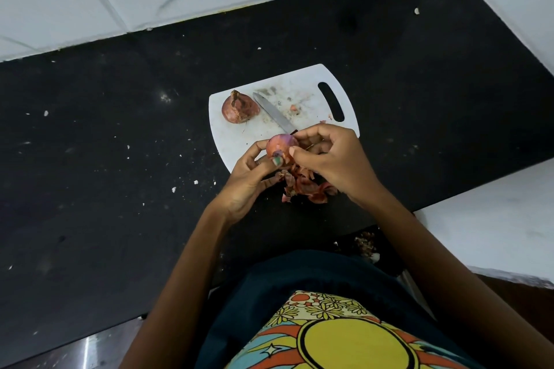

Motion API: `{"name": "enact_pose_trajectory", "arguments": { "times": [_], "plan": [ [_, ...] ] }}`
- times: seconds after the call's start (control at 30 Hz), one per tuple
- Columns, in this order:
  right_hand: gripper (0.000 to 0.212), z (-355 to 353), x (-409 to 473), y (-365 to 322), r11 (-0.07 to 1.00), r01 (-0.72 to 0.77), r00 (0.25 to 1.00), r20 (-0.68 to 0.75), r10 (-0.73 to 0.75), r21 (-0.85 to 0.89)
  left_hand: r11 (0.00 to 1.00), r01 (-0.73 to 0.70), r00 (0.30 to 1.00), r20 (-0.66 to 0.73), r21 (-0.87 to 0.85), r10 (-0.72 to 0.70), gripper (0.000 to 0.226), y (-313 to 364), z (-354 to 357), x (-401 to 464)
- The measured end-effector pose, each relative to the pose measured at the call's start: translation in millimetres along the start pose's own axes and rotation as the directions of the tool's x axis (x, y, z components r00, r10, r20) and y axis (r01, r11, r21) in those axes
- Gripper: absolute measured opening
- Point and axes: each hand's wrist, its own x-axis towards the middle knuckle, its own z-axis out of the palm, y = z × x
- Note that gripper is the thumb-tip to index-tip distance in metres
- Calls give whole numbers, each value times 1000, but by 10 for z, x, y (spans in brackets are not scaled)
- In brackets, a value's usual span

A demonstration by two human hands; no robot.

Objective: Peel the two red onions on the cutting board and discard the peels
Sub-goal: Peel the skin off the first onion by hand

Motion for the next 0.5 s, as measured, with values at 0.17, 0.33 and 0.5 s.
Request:
{"name": "enact_pose_trajectory", "arguments": {
  "times": [0.17, 0.33, 0.5],
  "plan": [
    [17, -18, 20, 18, 999, 33, 999, -24, -33, -6, 1000, 8, 1000, -3, -6, -8, 31, -5, -14, 2],
    [15, -31, 16, 23, 991, -28, 998, -50, 35, 133, 1000, 1, 1000, -6, 7, -1, 30, -3, -8, 12],
    [26, -21, -34, 2, 998, 58, 998, -39, -58, 4, 1000, -2, 1000, -23, -11, 2, 35, -6, 1, 9]
  ]
}}
